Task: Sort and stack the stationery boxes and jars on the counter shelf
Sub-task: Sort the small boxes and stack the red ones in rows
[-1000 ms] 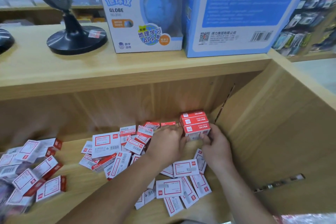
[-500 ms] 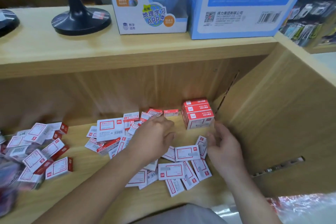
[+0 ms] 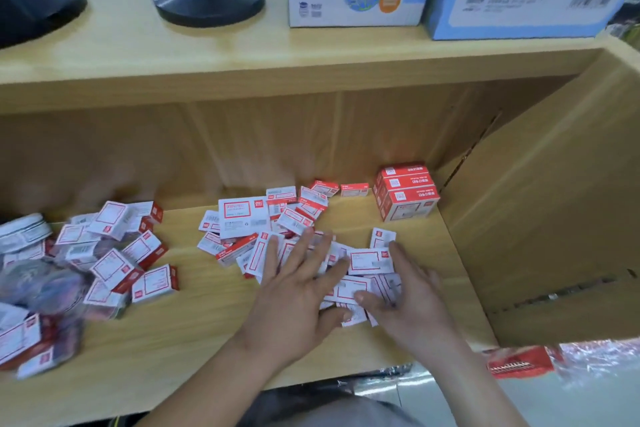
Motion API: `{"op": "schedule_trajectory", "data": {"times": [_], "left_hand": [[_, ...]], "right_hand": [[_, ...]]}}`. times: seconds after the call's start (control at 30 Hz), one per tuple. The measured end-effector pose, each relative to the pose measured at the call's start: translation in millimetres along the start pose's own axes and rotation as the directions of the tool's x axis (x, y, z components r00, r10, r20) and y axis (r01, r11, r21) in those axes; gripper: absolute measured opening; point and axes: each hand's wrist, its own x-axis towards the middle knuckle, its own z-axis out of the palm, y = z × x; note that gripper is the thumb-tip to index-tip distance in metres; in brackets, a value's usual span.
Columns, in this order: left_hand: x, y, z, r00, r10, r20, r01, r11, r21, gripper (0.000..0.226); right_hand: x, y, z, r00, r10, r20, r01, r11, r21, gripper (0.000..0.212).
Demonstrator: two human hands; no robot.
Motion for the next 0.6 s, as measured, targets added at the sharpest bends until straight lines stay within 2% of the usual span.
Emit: {"op": "schedule_trajectory", "data": {"times": [0.07, 0.27, 0.43, 0.53, 0.6], "left_hand": [[-6.7, -12.7, -4.0, 0.997, -0.064, -0.042, 0.064, 0.998, -0.012, 0.071], [-40.4, -44.7, -8.4, 0.960, -0.175, -0.221, 0.138, 0.976, -0.171, 0.072], [-45.6, -52.1, -4.7, 0.937, -0.247, -0.247, 0.197, 0.958, -0.209, 0.075], [-35.3, -42.4, -10.1, 0.922, -0.284, -0.262, 0.235, 0.950, -0.204, 0.074], [-33.5, -40.6, -12.0, 0.922, -0.264, -0.284, 0.217, 0.958, -0.186, 0.070]], "right_hand": [[4.0, -5.7, 11.4, 0.998, -0.061, -0.025, 0.060, 0.998, -0.031, 0.073], [21.4, -14.5, 31.3, 0.991, -0.108, -0.076, 0.101, 0.991, -0.085, 0.063], [36.1, -19.9, 33.0, 0.974, -0.176, -0.140, 0.162, 0.981, -0.107, 0.045], [30.8, -28.9, 25.0, 0.956, -0.245, -0.163, 0.249, 0.968, 0.009, 0.034], [22.8, -28.6, 20.4, 0.960, -0.215, -0.177, 0.239, 0.962, 0.131, 0.032]]}}
